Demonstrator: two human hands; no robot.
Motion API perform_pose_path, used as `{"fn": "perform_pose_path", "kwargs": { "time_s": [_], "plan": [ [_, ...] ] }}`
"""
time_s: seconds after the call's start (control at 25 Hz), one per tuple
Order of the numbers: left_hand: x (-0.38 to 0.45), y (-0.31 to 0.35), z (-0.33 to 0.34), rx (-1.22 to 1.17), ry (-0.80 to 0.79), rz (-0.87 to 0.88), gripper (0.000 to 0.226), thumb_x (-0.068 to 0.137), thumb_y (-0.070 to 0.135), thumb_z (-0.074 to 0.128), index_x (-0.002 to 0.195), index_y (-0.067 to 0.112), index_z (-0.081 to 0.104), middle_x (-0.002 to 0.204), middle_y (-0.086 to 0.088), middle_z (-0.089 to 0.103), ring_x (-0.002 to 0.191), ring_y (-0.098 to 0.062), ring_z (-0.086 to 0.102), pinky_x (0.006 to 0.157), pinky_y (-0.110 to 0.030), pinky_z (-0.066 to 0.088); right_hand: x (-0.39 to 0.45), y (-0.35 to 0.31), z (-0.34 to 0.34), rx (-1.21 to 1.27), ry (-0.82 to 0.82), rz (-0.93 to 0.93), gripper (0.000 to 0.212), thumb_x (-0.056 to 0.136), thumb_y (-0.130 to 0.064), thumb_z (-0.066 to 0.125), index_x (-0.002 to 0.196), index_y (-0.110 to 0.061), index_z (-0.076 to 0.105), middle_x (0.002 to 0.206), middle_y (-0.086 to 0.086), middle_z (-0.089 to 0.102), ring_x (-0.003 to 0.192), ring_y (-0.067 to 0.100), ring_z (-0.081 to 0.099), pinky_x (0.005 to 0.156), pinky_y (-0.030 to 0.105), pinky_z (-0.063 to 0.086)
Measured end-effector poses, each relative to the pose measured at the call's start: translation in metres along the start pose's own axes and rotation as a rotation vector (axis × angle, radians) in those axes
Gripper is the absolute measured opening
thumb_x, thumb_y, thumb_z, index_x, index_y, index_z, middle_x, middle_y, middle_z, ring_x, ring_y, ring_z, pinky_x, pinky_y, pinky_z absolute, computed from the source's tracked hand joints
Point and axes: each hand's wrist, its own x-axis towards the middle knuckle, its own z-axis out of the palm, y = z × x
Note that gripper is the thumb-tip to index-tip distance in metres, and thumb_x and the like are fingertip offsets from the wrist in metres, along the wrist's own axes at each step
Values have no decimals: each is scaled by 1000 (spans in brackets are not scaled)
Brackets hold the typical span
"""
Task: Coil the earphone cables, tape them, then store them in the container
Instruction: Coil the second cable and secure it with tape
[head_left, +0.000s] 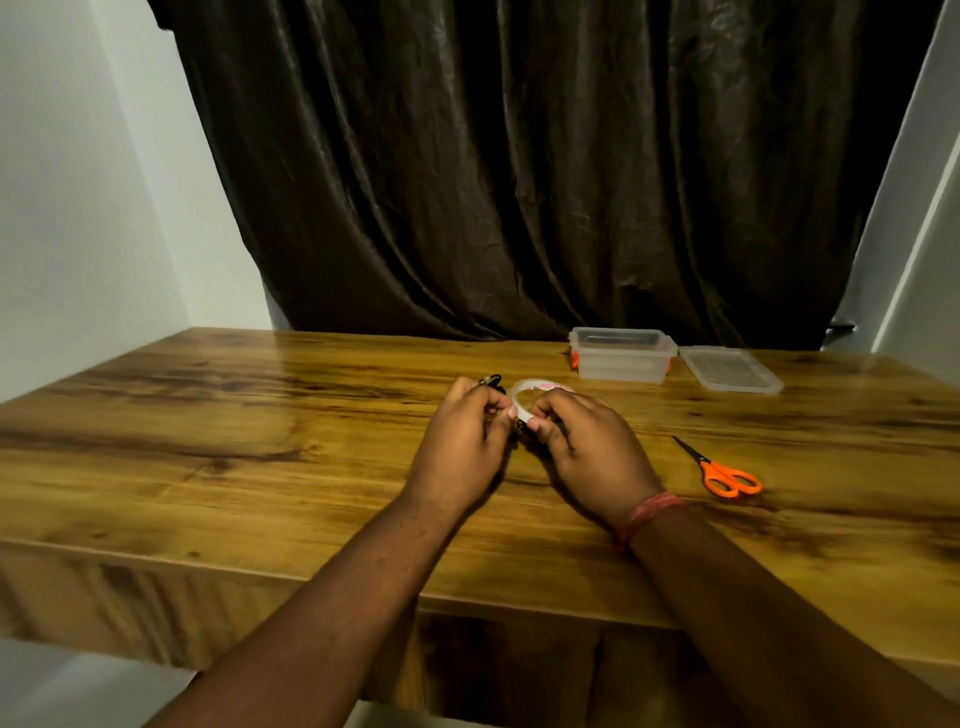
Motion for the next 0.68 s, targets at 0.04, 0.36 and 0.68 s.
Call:
{"fn": "perform_pose_path", "kwargs": {
  "time_s": [0.04,0.36,0.68],
  "plan": [
    [0,0,0,8,0,10,9,97,23,59,103,19,65,101,9,50,86,2,48,72,-8,36,0,0,0,-19,0,-17,5,96,-26,56,95,-21,58,89,-4,63,83,18,53,68,32,37],
    [-4,4,-2,66,-31,-20,5,92,22,61,97,20,61,99,9,47,84,-4,48,74,-22,46,0,-3,-3,-68,-28,-42,6,96,-25,55,97,-21,59,92,-5,64,86,15,51,69,27,28],
    [-1,4,-3,69,-26,-72,3,92,22,58,92,22,55,101,6,46,79,-5,49,69,-29,48,-1,-2,-5,12,-52,34,6,98,-29,54,99,-26,59,92,-12,56,89,12,48,71,30,39]
  ]
}}
